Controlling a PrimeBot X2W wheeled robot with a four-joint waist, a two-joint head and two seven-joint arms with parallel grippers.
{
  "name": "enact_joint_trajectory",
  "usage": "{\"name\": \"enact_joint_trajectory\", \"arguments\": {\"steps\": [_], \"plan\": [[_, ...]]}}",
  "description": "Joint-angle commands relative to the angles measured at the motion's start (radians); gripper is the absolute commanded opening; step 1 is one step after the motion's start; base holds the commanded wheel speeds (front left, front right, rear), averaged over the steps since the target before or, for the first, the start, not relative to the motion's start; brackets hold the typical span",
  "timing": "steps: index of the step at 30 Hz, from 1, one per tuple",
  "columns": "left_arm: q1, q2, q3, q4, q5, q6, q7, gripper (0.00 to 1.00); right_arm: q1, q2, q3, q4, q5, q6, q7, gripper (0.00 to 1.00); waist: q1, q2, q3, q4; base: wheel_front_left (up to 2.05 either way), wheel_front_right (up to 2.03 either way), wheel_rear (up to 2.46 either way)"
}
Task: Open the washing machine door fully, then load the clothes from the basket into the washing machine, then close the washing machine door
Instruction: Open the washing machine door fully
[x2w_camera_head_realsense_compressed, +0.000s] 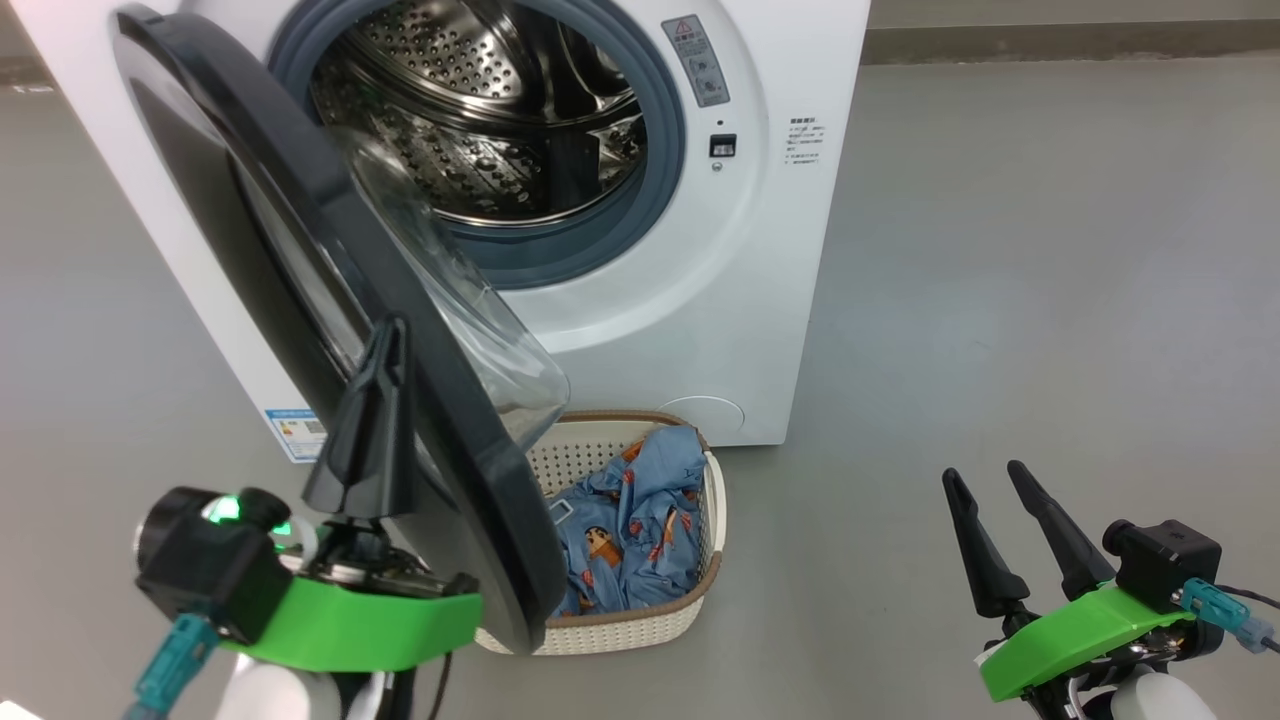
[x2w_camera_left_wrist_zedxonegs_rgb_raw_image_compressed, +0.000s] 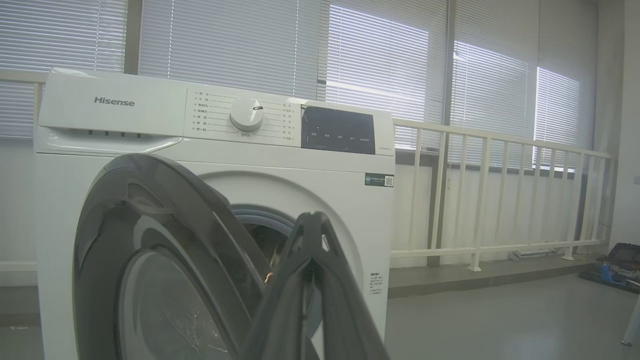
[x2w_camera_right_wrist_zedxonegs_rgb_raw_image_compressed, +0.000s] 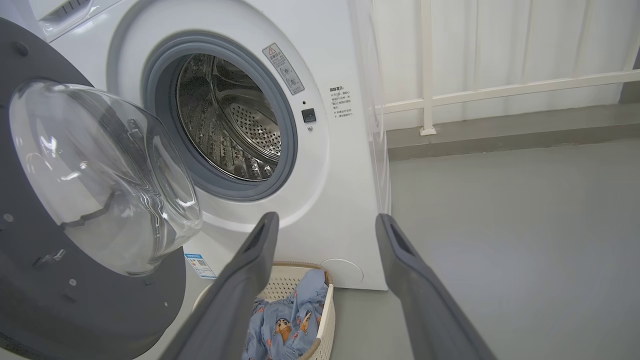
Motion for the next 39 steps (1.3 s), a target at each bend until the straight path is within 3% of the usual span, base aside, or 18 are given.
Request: {"name": "enact_joint_trajectory", "arguments": {"steps": [1,6,16,21,26,39], "plan": [[-0.033,0.012,0.024,-0.033,0.0,0.008,0.005,0.0,-0.023,-0.01,0.023,-0.021,0.008,0.002,-0.013,1.0,0.0,0.0,0.001,-0.004,0.0,0.0,0.0],[-0.005,0.012,-0.073,-0.04,-0.053,0.01,0.011,0.0,-0.023,-0.017,0.021,-0.017,0.013,0.002,-0.013,1.0,0.0,0.0,0.007,-0.012,0.0,0.0,0.0],[-0.005,0.012,-0.268,0.07,-0.135,0.028,0.006,0.0,-0.037,-0.009,0.021,-0.014,0.016,0.002,-0.013,1.0,0.0,0.0,0.022,-0.024,0.0,0.0,0.0],[-0.013,0.012,-0.265,0.183,-0.181,0.057,-0.004,0.0,-0.042,0.001,0.02,-0.013,0.018,0.002,-0.013,1.0,0.0,0.0,0.031,-0.038,0.0,0.0,0.0],[-0.024,0.012,-0.27,0.268,-0.229,0.057,-0.017,0.0,-0.046,0.002,0.017,-0.011,0.019,0.002,-0.013,1.0,0.0,0.0,0.037,-0.045,0.0,0.0,0.0],[-0.043,0.012,-0.216,0.365,-0.262,0.082,-0.034,0.0,-0.046,0.005,0.018,-0.008,0.024,0.002,-0.013,1.0,0.0,0.0,0.035,-0.031,0.0,0.0,0.0]]}}
